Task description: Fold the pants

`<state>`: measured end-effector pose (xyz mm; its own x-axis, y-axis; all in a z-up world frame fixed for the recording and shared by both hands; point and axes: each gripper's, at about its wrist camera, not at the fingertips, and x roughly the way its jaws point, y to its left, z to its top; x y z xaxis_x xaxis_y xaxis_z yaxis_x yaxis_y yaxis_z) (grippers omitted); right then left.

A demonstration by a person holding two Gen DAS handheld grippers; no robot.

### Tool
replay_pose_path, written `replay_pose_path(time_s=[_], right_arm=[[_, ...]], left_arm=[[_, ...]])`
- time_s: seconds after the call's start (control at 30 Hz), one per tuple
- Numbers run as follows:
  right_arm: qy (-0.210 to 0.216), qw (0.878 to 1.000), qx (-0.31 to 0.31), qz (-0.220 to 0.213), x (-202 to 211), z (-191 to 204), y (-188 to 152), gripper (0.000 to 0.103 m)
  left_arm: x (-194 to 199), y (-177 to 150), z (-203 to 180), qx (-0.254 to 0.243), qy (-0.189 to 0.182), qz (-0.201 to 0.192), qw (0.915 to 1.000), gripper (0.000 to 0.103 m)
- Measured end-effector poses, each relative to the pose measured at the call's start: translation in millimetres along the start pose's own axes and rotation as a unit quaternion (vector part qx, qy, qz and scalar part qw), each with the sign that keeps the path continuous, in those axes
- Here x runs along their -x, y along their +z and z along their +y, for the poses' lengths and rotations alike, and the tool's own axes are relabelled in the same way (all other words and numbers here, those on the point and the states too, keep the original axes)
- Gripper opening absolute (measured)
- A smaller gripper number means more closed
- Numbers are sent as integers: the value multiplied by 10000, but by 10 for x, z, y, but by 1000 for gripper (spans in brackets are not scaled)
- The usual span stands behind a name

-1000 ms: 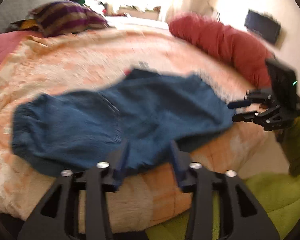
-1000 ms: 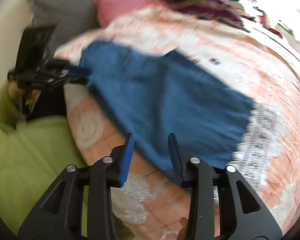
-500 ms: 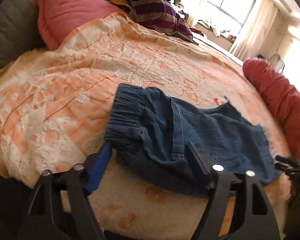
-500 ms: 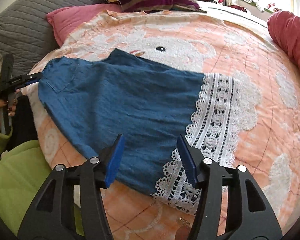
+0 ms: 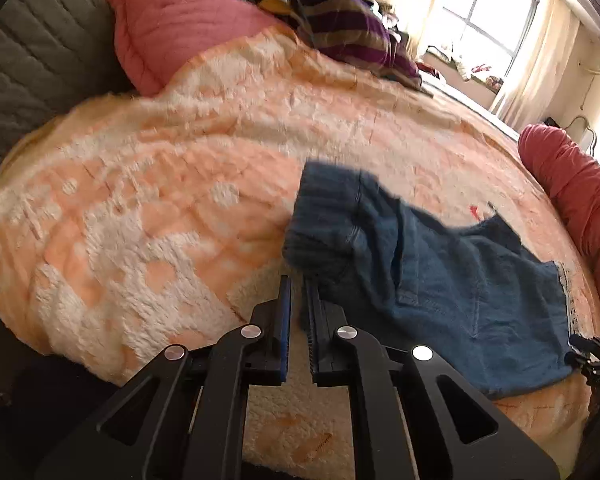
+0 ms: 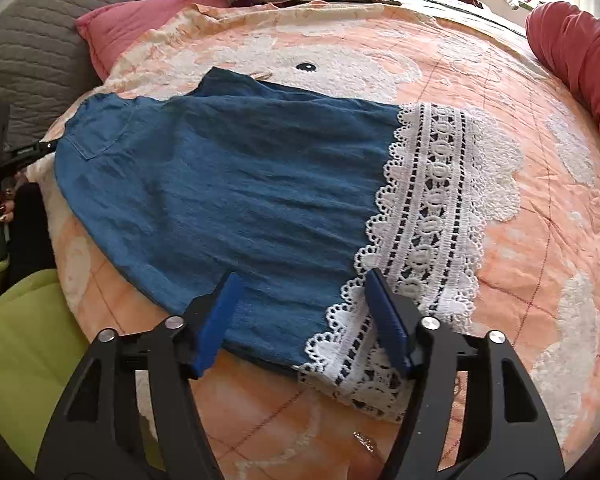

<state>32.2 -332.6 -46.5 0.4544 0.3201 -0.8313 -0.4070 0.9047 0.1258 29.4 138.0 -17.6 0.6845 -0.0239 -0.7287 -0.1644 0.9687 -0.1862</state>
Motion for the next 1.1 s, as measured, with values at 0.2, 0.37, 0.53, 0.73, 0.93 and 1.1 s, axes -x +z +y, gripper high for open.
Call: replay_pose_path(time_s=[0.2, 0.37, 0.53, 0.73, 0.93, 1.1], right_arm=[[255, 9983, -27, -518, 215, 9, 166, 60], [236, 9975, 72, -665, 158, 25, 339, 61], [157, 9973, 15, -714, 81, -46, 387, 65], [146, 9981, -204, -565, -55, -179, 372, 65], [186, 9984, -386, -378, -179, -323, 308, 65], [221, 9980, -430, -407, -187, -336, 270, 65]], left_arm=[[368, 166, -390, -542, -176, -500, 9971, 51], [203, 386, -1014, -1192, -713, -358, 9897, 66], [-325, 574, -1576, -1626, -1205, 207, 9791, 66], [-1049, 636, -2008, -1853, -1654, 1083, 9626, 66], [-1570, 613, -2232, -1975, -1862, 1507, 9506, 66], [-1755, 551, -2272, -1850, -1840, 1721, 9499, 23]])
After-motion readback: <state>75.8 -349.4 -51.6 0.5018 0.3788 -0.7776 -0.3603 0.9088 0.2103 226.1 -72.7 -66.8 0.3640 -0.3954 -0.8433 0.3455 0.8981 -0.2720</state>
